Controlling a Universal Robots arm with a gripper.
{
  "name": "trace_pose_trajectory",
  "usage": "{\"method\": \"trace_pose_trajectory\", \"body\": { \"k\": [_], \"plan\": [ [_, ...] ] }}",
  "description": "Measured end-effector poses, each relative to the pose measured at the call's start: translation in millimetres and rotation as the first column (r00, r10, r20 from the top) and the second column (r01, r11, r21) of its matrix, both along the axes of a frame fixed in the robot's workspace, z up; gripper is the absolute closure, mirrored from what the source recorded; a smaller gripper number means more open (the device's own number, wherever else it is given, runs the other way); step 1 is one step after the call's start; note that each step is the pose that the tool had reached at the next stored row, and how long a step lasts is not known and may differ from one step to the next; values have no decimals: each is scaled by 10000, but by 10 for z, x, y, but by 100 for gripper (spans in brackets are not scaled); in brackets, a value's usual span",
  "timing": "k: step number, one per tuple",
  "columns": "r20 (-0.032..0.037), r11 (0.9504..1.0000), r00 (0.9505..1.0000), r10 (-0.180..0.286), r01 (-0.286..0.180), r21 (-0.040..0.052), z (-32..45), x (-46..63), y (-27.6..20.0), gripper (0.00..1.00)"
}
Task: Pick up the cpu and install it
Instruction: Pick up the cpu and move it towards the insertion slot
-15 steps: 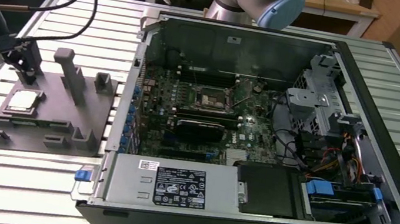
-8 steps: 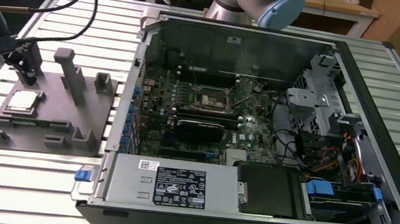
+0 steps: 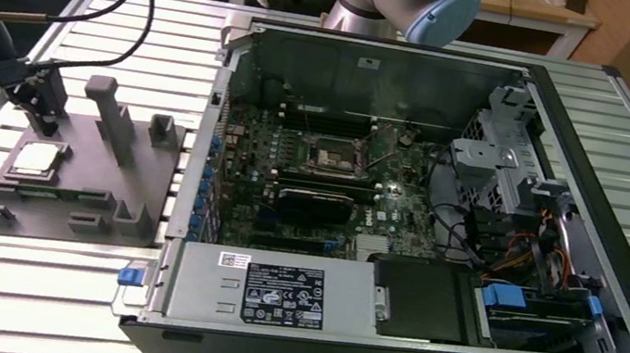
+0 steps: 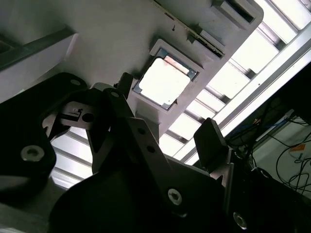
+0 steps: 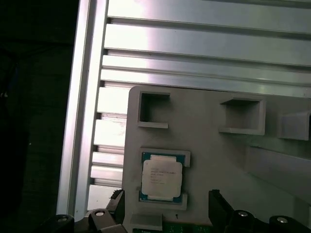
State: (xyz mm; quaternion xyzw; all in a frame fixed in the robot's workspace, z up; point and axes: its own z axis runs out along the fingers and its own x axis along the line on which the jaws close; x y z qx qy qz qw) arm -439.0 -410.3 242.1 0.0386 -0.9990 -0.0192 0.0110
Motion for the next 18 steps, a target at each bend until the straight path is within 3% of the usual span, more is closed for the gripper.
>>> {"method": "trace_pose_trajectory", "body": {
  "k": [18],
  "plan": [
    [1,9998,9998,-218,218,0,-110,0,0,22]
  ]
}}
